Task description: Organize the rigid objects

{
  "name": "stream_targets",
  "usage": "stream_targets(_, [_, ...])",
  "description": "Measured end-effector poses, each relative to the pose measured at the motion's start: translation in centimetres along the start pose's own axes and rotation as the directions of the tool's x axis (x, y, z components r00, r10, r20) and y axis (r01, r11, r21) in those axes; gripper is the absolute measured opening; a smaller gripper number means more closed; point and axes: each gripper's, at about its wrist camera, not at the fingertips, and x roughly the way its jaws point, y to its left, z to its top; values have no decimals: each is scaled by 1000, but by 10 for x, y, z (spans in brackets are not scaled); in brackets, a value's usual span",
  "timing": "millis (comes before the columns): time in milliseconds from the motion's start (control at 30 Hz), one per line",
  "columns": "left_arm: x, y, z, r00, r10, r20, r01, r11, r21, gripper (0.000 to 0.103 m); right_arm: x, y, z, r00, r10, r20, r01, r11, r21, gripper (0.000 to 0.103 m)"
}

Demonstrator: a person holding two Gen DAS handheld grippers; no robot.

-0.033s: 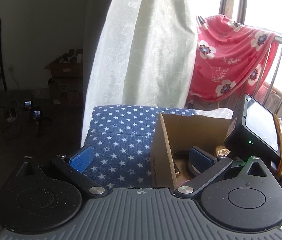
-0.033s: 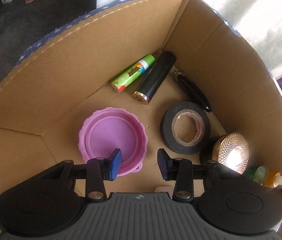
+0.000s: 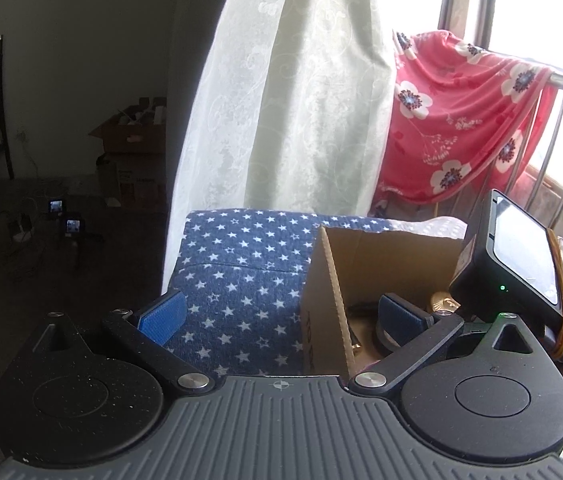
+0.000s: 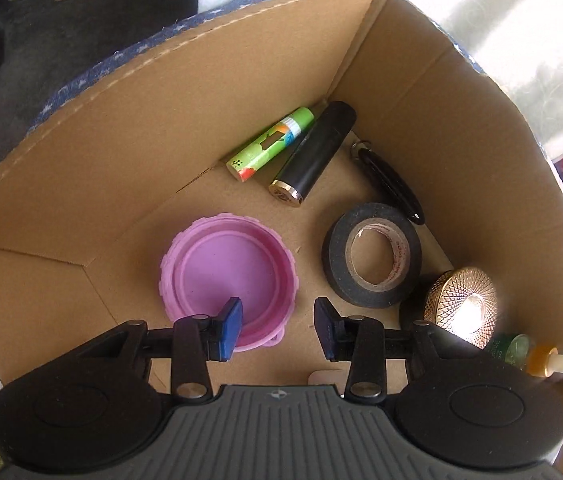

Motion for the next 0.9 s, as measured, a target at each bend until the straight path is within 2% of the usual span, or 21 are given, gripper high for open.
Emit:
stream_targets(200, [-1, 1, -1, 1000, 7, -6, -7, 1000, -1, 103, -13, 4, -5, 1000, 12, -14, -12, 1000, -23, 42])
stream_targets(267, [-3, 0, -2, 1000, 7, -10, -7, 1000, 3, 103, -21, 2, -7, 1000, 15, -2, -15, 1000, -7, 46])
stream_targets(333, [-7, -1, -3, 1000, 5, -13, -5, 1000, 6, 103, -37, -2, -13, 999, 27, 36, -28, 999, 23, 54])
stream_targets(400, [-11, -2, -4, 1000, -1, -16, 1, 1000, 7, 103, -57, -6, -21, 995, 39, 91, -44, 997, 57, 56])
stream_targets(500, [-18, -6, -5, 1000, -9, -22, 9, 1000, 11, 103, -94, -15, -41, 977, 53, 208, -81, 989, 127, 62])
stream_targets(600, [-26, -12, -6, 1000, -18, -22, 18, 1000, 16, 103, -133, -26, -74, 931, 59, 360, -150, 962, 228, 67])
stream_targets(667, [-31, -19, -8, 1000, -7, -22, 8, 999, 32, 103, -158, -29, -108, 879, 37, 475, -205, 930, 306, 75])
stream_targets(733, [-35, -28, -10, 1000, 7, -18, -6, 997, 76, 103, -168, -28, -133, 832, -43, 553, -205, 902, 380, 80])
stream_targets(800, [-39, -37, -13, 1000, 3, -16, -2, 995, 101, 103, -176, -23, -163, 785, -110, 610, -215, 875, 434, 93])
stream_targets(833, [-41, -41, -15, 1000, -3, -19, 5, 994, 105, 103, -175, -21, -178, 762, -151, 630, -222, 853, 472, 103])
stream_targets(900, [-41, -48, -18, 999, -27, -30, 31, 993, 110, 103, -172, -13, -201, 734, -212, 645, -231, 815, 531, 103])
